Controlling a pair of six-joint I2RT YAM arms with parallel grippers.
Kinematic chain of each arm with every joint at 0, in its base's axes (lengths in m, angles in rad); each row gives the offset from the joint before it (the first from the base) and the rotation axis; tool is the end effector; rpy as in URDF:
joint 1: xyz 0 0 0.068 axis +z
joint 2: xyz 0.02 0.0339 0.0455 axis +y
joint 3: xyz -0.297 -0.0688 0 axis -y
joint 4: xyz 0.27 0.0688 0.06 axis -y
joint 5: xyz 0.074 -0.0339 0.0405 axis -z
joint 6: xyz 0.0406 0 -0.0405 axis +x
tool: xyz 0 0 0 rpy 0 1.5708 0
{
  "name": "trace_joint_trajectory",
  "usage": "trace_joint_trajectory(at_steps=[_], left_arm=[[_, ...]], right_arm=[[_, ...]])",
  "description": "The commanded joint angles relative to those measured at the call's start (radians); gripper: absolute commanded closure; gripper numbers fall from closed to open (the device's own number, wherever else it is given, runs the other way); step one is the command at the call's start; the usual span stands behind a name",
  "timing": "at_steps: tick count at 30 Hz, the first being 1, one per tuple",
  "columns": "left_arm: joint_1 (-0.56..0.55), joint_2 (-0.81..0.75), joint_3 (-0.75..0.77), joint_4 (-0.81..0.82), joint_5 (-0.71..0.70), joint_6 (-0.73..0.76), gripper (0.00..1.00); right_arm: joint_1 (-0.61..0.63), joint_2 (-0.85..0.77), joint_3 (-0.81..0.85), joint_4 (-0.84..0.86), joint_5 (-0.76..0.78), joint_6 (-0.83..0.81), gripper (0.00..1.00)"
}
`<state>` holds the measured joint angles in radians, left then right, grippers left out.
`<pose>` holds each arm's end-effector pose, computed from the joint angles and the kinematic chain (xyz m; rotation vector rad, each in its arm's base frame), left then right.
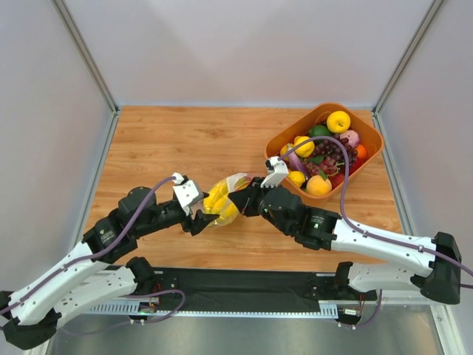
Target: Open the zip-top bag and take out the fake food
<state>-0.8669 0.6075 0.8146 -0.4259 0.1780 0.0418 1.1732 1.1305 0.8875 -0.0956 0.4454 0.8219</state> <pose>0.0847 -0.1108 0.3725 0.9282 1.5995 -0.7440 0.1223 0.2461 0.3387 -0.0331 1.9866 0.9261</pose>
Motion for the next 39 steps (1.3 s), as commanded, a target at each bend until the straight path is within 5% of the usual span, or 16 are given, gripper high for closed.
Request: trace_joint_trajectory(at_steps=[1,20,22,23,27,28,33,36,39], left_arm=[[-0.049,0.075,0.055,0.047,-0.021,0.091,0.28],[-0.104,0.362,0.152,0.102,-0.075,0.113,0.26],[-0.104,0.373,0.155,0.099,-0.071,0.115,0.41],[-0.104,0.374,0.153,0.101,-0.061,0.113,0.59],[-0.104,0.354,0.132,0.093,-0.029,0.139,0.99],[-0.104,0.350,0.121,0.085,-0.020,0.157,1.00],[-0.104,0.337,0.133,0.021,0.129,0.167,1.00],[-0.104,0.360,0.165,-0.043,0.213,0.164,1.00],[-0.104,0.394,0.204,-0.094,0.311,0.158,1.00]], right_arm=[[0.005,-0.037,0.051,-0.021,0.042,-0.020,1.00],[0.005,-0.136,-0.022,0.149,-0.105,0.121,1.00],[0.003,-0.146,-0.032,0.157,-0.120,0.131,1.00],[0.005,-0.153,-0.030,0.149,-0.129,0.131,1.00],[0.005,-0.181,-0.025,0.071,-0.110,0.115,0.98],[0.005,-0.192,-0.030,0.054,-0.100,0.109,0.95],[0.005,-0.307,-0.027,-0.127,-0.002,0.018,0.40],[0.005,-0.414,-0.018,-0.220,0.018,-0.093,0.21],[0.006,-0.517,0.014,-0.305,0.026,-0.194,0.13]])
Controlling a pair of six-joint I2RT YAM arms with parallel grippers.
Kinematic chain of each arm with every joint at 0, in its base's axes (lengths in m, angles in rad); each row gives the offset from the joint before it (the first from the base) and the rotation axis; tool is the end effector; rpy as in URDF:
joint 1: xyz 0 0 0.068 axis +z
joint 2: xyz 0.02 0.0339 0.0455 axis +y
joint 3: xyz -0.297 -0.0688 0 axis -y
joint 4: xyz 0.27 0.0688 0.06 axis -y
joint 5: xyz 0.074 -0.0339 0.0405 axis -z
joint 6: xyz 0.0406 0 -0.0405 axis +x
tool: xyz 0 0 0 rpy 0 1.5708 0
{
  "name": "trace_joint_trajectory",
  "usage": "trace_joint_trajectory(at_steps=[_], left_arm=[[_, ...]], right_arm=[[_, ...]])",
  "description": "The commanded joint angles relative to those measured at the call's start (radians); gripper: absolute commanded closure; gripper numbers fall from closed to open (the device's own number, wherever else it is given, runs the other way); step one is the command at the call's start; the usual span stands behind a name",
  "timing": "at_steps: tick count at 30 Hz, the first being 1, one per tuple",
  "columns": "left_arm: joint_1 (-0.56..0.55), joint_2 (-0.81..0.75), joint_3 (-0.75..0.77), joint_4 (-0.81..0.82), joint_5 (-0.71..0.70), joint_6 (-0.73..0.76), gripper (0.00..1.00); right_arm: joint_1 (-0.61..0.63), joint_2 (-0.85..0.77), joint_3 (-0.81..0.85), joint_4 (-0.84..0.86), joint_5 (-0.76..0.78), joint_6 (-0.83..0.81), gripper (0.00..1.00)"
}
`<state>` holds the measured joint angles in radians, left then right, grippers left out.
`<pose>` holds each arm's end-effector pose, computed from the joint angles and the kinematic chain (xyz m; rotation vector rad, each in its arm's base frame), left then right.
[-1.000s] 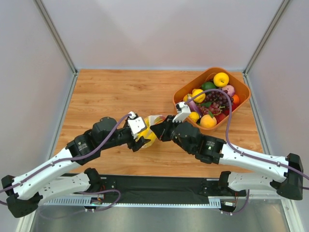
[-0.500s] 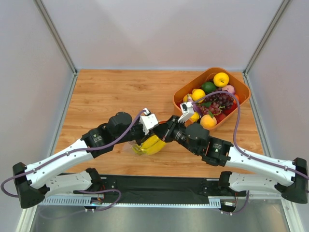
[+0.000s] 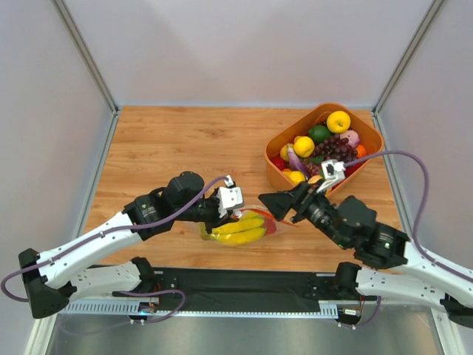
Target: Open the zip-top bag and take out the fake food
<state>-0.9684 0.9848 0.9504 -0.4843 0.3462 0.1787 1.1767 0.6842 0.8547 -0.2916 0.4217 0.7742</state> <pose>0.1162 -0.1933 0.3560 1.3536 1.6921 -0.8294 0.0752 0.1376 0.3927 -0.0251 1.8070 1.0889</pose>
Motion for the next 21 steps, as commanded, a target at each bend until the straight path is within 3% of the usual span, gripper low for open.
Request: trace_joint_trajectory(at_steps=[1,4,7,10,14,21], left_arm=[[-0.003,0.028,0.082,-0.054,0.192,0.021,1.00],[-0.003,0.032,0.100,-0.080,0.255,0.016,1.00],[-0.003,0.022,0.106,-0.085,0.325,0.011,1.00],[-0.004,0.026,0.122,-0.105,0.411,0.008,1.00],[-0.003,0.052,0.139,-0.138,0.494,0.013,1.00],[-0.003,0.109,0.162,-0.191,0.611,0.027,1.00]], right_arm=[[0.000,-0.109,0.058,-0.145,0.033,-0.171,0.12],[0.001,-0.143,0.116,-0.194,-0.039,-0.301,0.12],[0.000,-0.099,0.193,-0.292,-0.264,-0.446,0.15],[0.001,-0.023,0.239,-0.346,-0.354,-0.529,0.28],[0.001,0.041,0.213,-0.304,-0.406,-0.598,0.39],[0.027,0.055,0.159,-0.182,-0.471,-0.694,0.47]])
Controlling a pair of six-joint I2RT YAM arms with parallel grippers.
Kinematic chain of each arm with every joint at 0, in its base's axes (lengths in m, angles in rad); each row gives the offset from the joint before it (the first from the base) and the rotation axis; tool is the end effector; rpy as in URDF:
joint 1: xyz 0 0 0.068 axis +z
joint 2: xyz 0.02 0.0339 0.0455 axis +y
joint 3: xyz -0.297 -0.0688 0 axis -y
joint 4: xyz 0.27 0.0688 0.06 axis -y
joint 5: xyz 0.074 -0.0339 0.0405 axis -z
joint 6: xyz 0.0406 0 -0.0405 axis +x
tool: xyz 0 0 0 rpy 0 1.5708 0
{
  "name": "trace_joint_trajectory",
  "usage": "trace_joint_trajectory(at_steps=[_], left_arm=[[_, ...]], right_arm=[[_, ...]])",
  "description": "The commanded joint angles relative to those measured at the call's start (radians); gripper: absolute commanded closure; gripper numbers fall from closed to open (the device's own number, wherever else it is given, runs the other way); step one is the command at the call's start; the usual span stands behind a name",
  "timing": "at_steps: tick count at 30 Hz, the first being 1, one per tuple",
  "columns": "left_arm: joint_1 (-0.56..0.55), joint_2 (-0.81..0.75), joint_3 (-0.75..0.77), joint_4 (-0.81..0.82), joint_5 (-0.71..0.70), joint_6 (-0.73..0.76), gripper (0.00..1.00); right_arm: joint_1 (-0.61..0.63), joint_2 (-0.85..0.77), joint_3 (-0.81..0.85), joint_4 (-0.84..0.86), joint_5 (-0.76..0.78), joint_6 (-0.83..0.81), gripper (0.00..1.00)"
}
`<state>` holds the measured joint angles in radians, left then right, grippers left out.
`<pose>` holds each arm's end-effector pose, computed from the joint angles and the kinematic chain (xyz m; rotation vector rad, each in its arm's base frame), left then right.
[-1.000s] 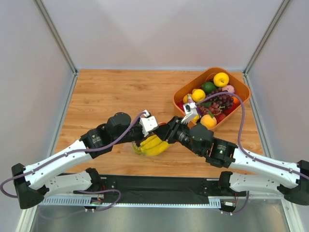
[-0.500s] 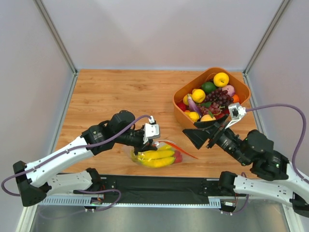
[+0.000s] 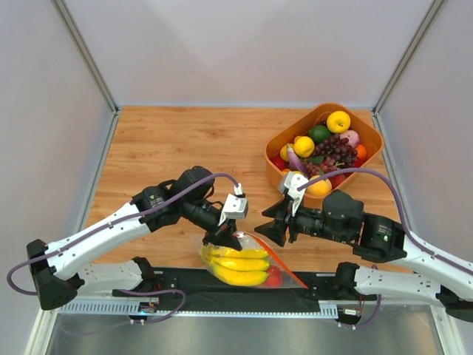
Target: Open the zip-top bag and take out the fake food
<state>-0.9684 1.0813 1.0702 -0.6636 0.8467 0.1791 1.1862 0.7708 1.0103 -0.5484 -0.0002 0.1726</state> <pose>0.1051 -0.2066 0.3696 1.6450 1.6396 -1.3637 0.0616 0.1522 0.4079 -0.9653 1.7386 0.9130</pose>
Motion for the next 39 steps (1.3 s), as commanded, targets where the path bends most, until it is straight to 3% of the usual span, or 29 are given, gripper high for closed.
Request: trace_joint_trajectory(at_steps=[1,12,17,24,39], left_arm=[[-0.003,0.019,0.043,-0.013,0.115,0.026,1.00],[0.014,0.057,0.056,-0.025,0.201,0.017,1.00],[0.014,0.068,0.054,-0.025,0.207,0.013,1.00],[0.014,0.074,0.053,-0.021,0.230,0.005,1.00],[0.014,0.068,0.050,-0.019,0.236,0.007,1.00]], right_arm=[[0.024,-0.045,-0.002,0.091,-0.047,-0.100,0.48],[0.093,-0.028,0.020,0.077,-0.095,-0.137,0.58],[0.188,0.010,0.030,0.093,-0.001,-0.162,0.57],[0.413,0.103,0.085,0.097,0.282,-0.255,0.56],[0.461,0.124,0.085,0.122,0.434,-0.347,0.58]])
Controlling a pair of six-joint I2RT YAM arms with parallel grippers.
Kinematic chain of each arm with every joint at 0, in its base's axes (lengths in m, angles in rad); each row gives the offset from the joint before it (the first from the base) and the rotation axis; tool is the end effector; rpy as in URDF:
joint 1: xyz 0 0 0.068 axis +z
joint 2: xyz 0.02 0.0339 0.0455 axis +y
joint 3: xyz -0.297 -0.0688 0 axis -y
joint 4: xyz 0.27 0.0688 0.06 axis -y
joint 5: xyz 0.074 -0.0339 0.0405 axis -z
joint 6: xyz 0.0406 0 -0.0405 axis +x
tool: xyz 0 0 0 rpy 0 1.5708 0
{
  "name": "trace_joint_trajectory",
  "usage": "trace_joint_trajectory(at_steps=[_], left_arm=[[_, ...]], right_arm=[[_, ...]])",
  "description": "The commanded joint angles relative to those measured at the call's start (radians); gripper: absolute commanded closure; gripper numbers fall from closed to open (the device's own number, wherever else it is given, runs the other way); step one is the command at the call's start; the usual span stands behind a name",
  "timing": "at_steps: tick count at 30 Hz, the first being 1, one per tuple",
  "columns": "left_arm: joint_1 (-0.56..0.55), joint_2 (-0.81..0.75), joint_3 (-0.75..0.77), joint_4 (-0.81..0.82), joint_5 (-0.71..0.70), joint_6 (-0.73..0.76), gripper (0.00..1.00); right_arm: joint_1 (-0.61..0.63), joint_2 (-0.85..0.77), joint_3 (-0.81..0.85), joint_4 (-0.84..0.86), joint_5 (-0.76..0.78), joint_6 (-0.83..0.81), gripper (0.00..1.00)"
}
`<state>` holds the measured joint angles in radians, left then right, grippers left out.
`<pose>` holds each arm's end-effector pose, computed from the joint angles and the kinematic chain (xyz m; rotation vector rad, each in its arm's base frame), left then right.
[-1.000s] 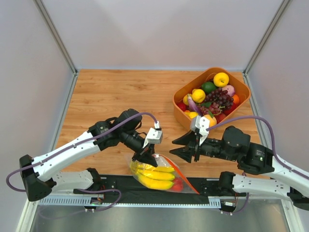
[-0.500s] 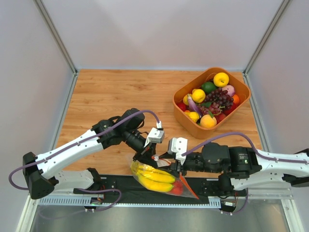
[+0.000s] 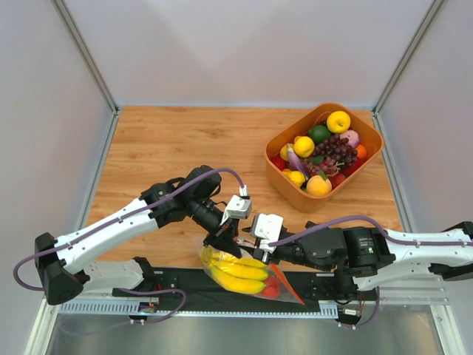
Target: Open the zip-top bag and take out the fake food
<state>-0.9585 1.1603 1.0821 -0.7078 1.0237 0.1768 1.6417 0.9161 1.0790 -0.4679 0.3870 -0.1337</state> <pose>0.1110 -0.2184 0.3572 1.7116 1.6754 -1.5796 0.0010 0.2029 0.4186 -1.2941 1.4034 0.6790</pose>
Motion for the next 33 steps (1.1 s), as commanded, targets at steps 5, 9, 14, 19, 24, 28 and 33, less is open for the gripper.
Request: trace_joint_trajectory(at_steps=[5,9,14,19,24,28,33], left_arm=[[0.004,-0.008,0.038,0.025,0.061,0.009,1.00],[0.004,-0.002,0.038,0.027,0.064,0.009,1.00],[0.004,-0.001,0.038,0.025,0.061,0.009,1.00],[0.004,-0.002,0.038,0.027,0.062,0.009,1.00],[0.004,-0.001,0.038,0.027,0.061,0.009,1.00],[0.004,-0.001,0.036,0.027,0.059,0.009,1.00],[0.004,-0.002,0.038,0.027,0.062,0.009,1.00]], right_arm=[[0.007,-0.023,0.013,0.041,0.038,-0.044,0.59],[0.006,-0.025,0.013,0.040,0.023,-0.043,0.60],[0.006,-0.017,0.016,0.028,-0.006,-0.032,0.62],[0.007,-0.002,0.021,0.012,-0.017,-0.021,0.63],[0.007,0.012,0.021,0.008,-0.039,-0.007,0.64],[0.007,0.015,0.022,0.008,-0.033,-0.009,0.66],[0.007,0.015,0.024,0.003,-0.016,-0.012,0.72]])
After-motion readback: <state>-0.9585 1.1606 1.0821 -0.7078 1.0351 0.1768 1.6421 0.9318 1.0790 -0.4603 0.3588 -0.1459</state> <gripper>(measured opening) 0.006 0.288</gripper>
